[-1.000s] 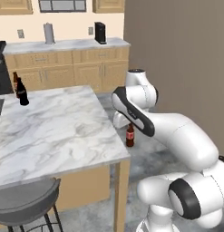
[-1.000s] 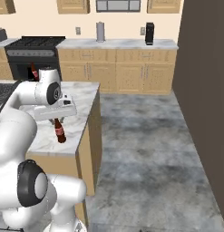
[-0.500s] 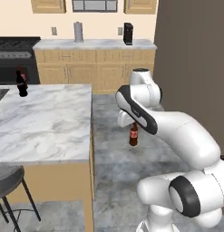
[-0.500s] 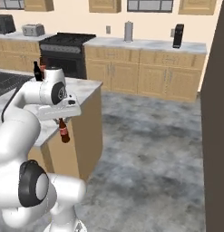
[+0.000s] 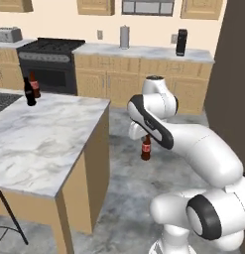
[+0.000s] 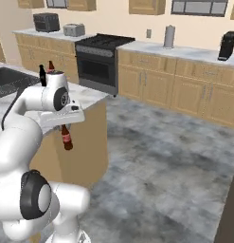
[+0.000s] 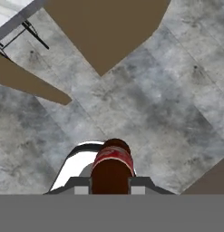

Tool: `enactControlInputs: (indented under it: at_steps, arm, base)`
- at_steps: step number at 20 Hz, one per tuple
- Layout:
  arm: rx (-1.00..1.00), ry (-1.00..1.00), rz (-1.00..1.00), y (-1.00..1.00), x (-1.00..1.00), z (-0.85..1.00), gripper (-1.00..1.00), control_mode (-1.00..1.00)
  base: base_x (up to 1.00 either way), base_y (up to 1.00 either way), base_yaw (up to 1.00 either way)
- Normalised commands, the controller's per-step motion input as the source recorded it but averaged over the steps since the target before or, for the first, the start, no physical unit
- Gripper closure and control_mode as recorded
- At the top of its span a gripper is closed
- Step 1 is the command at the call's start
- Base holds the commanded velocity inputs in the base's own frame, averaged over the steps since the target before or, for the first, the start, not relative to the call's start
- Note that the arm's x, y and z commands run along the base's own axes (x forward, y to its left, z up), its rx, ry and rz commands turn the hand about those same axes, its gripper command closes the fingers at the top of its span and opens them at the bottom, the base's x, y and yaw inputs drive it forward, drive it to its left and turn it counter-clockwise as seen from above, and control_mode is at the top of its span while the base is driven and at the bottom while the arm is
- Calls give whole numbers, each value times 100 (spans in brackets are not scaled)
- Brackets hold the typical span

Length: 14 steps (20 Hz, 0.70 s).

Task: Place the large bottle from the dining counter next to the other large bottle outside the sink, and place the small bottle from the dining counter next to the other small bottle inside the sink.

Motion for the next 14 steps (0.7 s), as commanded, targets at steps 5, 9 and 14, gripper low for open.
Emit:
enactControlInputs:
  at_steps: [5, 9, 14]
  arm:
    - [0, 0, 0, 0, 0, 0, 100, 100]
    - [0, 0, 0, 0, 0, 0, 100, 100]
    - [0, 0, 0, 0, 0, 0, 100, 100]
  base:
    - [100, -93, 41]
    - [100, -95, 39]
    - [100, -95, 39]
